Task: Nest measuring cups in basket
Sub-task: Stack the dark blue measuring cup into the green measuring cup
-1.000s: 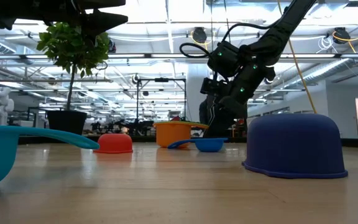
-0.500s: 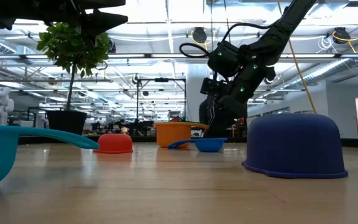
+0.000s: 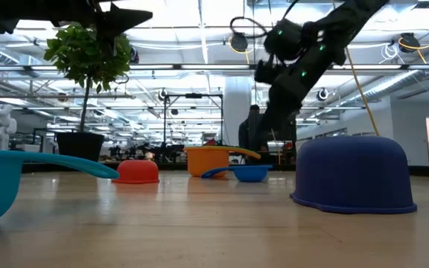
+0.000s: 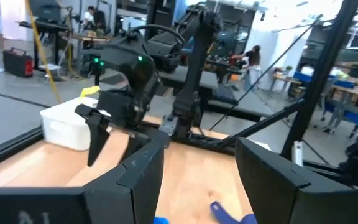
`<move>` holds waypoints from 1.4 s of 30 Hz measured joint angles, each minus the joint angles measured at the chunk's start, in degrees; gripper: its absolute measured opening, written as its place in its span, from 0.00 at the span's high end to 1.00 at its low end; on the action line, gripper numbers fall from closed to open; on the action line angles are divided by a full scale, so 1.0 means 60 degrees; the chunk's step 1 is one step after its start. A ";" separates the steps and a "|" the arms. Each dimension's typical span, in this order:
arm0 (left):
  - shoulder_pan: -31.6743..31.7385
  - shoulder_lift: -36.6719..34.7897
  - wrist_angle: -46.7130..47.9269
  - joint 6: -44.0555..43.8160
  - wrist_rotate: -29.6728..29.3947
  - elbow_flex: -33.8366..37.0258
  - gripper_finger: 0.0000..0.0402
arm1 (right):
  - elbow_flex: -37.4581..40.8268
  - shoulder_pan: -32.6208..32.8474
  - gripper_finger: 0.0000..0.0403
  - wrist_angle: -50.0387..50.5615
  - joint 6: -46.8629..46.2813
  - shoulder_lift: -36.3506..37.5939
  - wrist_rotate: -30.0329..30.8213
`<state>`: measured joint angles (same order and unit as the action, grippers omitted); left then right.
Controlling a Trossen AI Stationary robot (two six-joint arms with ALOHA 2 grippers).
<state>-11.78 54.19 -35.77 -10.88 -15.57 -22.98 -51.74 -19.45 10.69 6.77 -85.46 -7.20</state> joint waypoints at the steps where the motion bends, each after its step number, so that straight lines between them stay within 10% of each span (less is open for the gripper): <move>1: -0.0092 0.0000 -0.0109 0.0094 0.0004 0.0000 0.50 | 0.0052 0.0041 0.41 0.0049 -0.0176 0.0198 -0.0003; 24: -0.1897 0.1117 0.2228 0.1233 -0.1246 -0.2722 0.50 | 0.4021 0.3968 0.41 -0.3362 -0.4073 0.3240 0.0156; 42: -0.2377 0.4555 0.2903 0.1549 -0.1242 -0.5517 0.50 | 0.3474 0.5790 0.41 -0.2418 -0.7084 0.3451 -0.0293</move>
<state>-26.05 81.52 -18.35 -1.59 -23.03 -56.09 -30.89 15.29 -3.82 -35.74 -64.75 -8.96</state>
